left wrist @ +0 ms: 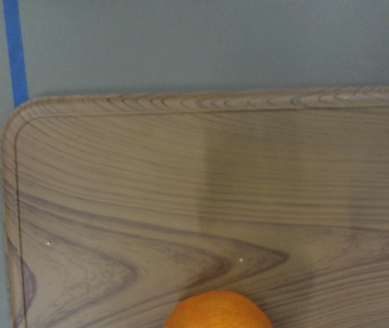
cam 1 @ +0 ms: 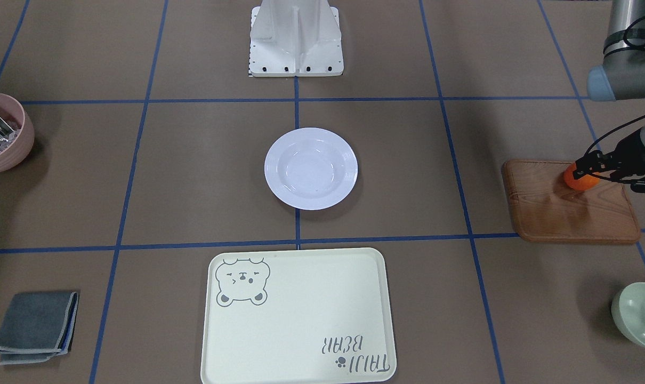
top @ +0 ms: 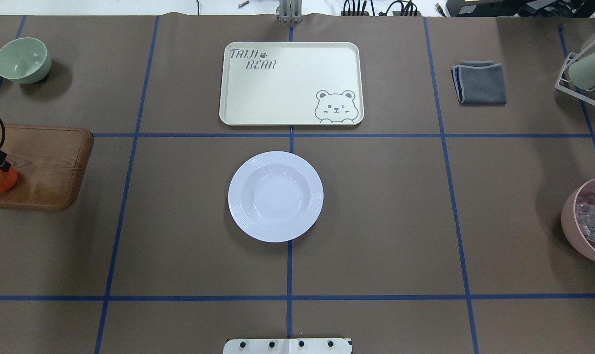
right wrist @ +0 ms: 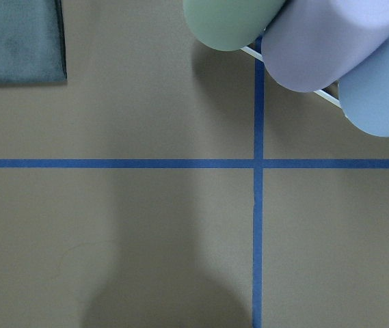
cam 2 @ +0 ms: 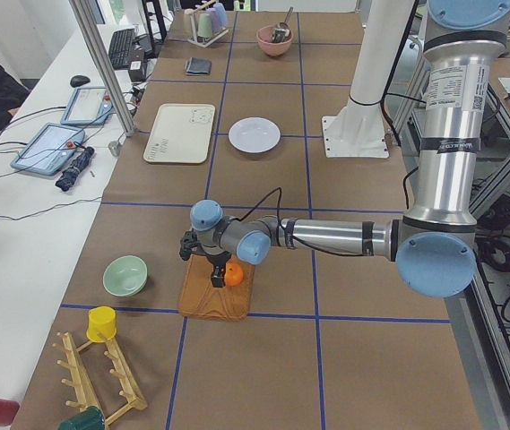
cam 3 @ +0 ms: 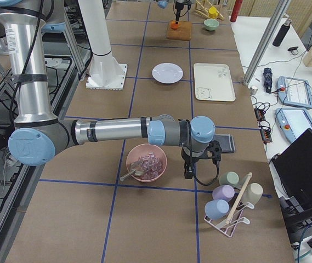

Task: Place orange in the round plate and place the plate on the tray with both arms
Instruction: 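Lower the left gripper and grasp the orange, then carry the orange with the left gripper onto the white plate, then release the orange and raise the left arm away while the right gripper approaches the plate, then lower the right gripper to the plate rim nearest it and grip it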

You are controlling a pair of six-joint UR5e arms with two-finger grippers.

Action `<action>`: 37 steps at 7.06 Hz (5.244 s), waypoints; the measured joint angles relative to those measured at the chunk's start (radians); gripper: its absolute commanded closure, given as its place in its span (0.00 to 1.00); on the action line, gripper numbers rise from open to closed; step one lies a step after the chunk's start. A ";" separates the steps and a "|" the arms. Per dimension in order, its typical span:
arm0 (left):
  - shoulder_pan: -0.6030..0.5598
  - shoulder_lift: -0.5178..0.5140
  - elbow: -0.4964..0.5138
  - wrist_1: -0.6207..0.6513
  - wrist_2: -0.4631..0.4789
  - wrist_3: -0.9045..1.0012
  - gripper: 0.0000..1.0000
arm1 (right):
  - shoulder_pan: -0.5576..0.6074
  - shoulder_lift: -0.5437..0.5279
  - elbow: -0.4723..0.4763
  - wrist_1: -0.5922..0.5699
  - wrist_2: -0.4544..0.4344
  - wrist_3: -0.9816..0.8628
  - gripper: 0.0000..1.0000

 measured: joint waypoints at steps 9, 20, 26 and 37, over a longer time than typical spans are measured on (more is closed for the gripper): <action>0.077 -0.300 -0.225 0.394 -0.038 -0.305 1.00 | -0.080 0.060 0.023 0.007 0.145 0.064 0.00; 0.600 -0.826 0.080 0.342 0.230 -0.996 1.00 | -0.500 0.232 0.057 0.710 -0.089 1.237 0.00; 0.598 -0.801 0.070 0.275 0.234 -0.989 0.02 | -0.537 0.262 0.056 0.712 -0.122 1.246 0.00; 0.134 -0.379 -0.254 0.181 0.250 -0.514 0.02 | -1.003 0.268 -0.063 1.292 -0.626 1.715 0.00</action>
